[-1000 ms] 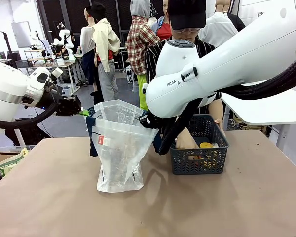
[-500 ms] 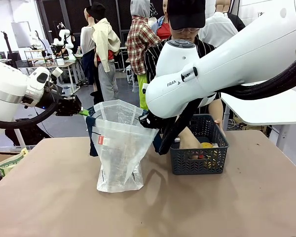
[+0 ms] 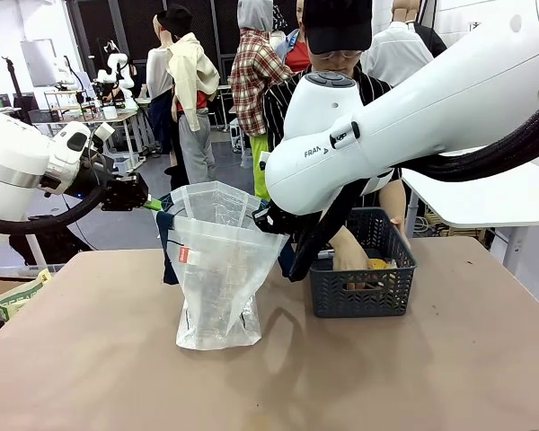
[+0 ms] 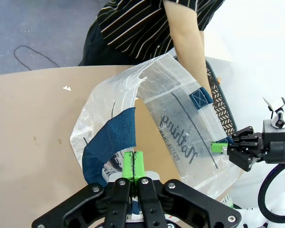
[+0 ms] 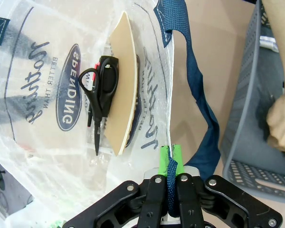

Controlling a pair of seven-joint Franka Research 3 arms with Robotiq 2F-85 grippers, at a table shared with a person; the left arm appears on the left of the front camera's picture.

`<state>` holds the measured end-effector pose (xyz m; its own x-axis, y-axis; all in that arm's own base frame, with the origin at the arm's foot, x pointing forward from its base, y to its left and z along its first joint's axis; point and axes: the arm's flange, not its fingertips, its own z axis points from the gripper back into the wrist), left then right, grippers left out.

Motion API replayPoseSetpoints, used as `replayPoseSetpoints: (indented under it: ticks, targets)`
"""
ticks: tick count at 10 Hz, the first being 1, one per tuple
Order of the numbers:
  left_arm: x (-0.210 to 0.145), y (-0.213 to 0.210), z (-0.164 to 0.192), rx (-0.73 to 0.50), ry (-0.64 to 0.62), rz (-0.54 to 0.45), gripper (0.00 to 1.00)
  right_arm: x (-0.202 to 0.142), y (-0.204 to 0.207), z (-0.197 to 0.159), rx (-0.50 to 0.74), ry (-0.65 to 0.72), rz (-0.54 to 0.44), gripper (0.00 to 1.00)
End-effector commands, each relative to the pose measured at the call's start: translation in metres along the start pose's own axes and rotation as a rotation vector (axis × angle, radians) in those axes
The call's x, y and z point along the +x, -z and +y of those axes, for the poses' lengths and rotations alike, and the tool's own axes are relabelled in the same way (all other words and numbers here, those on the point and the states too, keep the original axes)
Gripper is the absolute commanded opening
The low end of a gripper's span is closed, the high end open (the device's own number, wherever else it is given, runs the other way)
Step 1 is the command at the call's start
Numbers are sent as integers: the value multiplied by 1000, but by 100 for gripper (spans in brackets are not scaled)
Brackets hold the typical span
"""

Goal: Transfer purchased items from the store into the shopping bag.
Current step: Move the Reusable shopping bag to the right side of the table.

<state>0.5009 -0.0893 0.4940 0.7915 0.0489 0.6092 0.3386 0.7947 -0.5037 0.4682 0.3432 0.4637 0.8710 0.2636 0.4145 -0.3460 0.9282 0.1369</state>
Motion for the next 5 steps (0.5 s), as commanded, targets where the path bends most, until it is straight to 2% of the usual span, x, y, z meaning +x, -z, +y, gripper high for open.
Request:
replayPoseSetpoints:
  ticks: [1, 5]
  targets:
    - [1, -2, 0, 1, 2, -4, 0, 0, -1, -2, 13, 3, 1, 0]
    - [1, -2, 0, 1, 2, -4, 0, 0, -1, -2, 13, 3, 1, 0]
